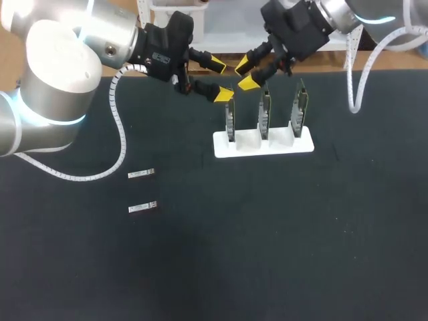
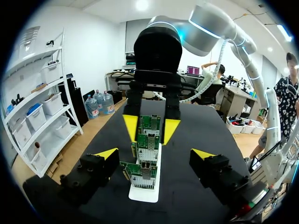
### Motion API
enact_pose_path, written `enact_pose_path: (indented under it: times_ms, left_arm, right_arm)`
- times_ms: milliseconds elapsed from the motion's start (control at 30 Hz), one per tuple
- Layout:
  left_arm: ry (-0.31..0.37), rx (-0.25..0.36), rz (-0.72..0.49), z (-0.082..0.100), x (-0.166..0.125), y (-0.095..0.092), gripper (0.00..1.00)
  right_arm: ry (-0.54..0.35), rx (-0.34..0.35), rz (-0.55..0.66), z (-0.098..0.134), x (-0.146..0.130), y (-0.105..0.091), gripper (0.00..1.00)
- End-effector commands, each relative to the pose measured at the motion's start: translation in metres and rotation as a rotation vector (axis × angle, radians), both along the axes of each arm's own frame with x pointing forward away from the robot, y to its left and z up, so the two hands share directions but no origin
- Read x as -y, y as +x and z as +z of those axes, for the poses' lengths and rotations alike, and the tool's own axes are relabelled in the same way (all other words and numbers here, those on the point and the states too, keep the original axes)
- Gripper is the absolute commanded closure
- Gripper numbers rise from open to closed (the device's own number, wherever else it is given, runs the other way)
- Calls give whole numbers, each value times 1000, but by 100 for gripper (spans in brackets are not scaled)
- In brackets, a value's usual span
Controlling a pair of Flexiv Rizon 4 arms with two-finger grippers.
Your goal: Pick up the optical module with the left hand, and insert it into the network port with the right hand.
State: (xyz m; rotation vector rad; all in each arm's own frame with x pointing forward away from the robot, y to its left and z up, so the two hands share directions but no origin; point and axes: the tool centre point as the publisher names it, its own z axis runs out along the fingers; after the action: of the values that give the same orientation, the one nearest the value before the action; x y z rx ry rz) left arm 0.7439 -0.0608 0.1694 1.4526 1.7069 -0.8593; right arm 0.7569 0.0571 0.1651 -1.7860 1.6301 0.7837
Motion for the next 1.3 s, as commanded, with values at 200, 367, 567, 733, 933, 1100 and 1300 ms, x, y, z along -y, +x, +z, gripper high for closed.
enact_pose_path:
  times_ms: [200, 367, 567, 733, 933, 1100, 1300]
  left_arm:
    - [6, -3, 0, 1, 1, 1, 0]
    - [6, -3, 0, 1, 1, 1, 0]
    - [6, -3, 0, 1, 1, 1, 0]
    - [6, -3, 0, 1, 1, 1, 0]
    - [6, -3, 0, 1, 1, 1, 0]
    - [6, -3, 0, 1, 1, 1, 0]
    - [6, -3, 0, 1, 1, 1, 0]
  right_arm:
    - [10, 13, 0, 1, 2, -5, 100]
    - [12, 14, 5, 2, 0, -5, 100]
    - [16, 11, 12, 0, -4, -4, 100]
    - [20, 7, 19, -1, -9, -4, 100]
    - [18, 3, 26, -3, -13, -2, 100]
    - [20, 0, 28, -5, -16, 0, 100]
    - [14, -5, 32, -7, -18, 0, 100]
